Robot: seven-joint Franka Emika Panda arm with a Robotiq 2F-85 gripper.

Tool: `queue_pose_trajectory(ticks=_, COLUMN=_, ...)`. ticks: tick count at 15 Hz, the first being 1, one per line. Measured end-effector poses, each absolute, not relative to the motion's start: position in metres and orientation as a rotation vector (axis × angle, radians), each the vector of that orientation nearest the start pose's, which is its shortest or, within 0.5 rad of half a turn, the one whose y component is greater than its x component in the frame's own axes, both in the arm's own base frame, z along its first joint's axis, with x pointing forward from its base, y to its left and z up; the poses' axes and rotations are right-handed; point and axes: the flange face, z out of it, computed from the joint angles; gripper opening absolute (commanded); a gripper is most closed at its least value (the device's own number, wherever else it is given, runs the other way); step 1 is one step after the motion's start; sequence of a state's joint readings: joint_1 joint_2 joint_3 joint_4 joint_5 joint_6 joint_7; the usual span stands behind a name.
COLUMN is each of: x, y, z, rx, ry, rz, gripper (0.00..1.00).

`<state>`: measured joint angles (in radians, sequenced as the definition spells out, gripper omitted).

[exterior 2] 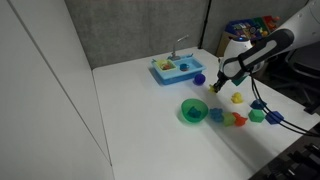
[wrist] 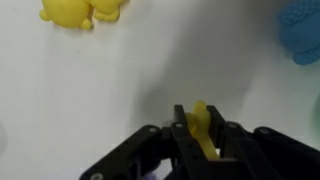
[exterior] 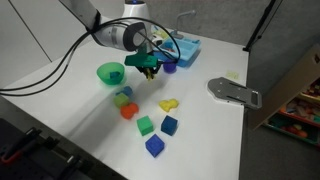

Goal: Put the round yellow toy in the bowl

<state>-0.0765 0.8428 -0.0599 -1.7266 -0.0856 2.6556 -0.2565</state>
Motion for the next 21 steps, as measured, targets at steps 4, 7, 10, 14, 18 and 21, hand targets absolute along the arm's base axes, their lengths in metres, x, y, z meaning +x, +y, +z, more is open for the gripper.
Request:
queue_pose_trajectory(ticks=4, x=0.649, y=-0.057, z=0.142, rx=-3.21, ry=-0.408, rz=-0.135, gripper=0.08)
queue_pose_trajectory(ticks=7, x=0.635, y=-0.028, z=0.163, rx=-3.186, ry=-0.466, rz=-0.14, gripper=0.08)
queue_pose_trajectory(ticks=10, x=0.617, y=0.004, z=0.176, rx=-3.152, ry=-0.535, rz=-0.127, gripper=0.08)
queue_pose_trajectory(ticks=14, x=0.591, y=0.04, z=0.183, rx=-3.111, ry=-0.616, rz=-0.091, gripper=0.4)
queue_pose_trajectory(ticks=18, x=0.576, y=0.059, z=0.185, rx=-3.084, ry=-0.66, rz=-0.056, gripper=0.8)
queue_pose_trajectory(ticks=21, x=0.575, y=0.063, z=0.19, rx=-3.081, ry=-0.67, rz=-0.056, gripper=1.0)
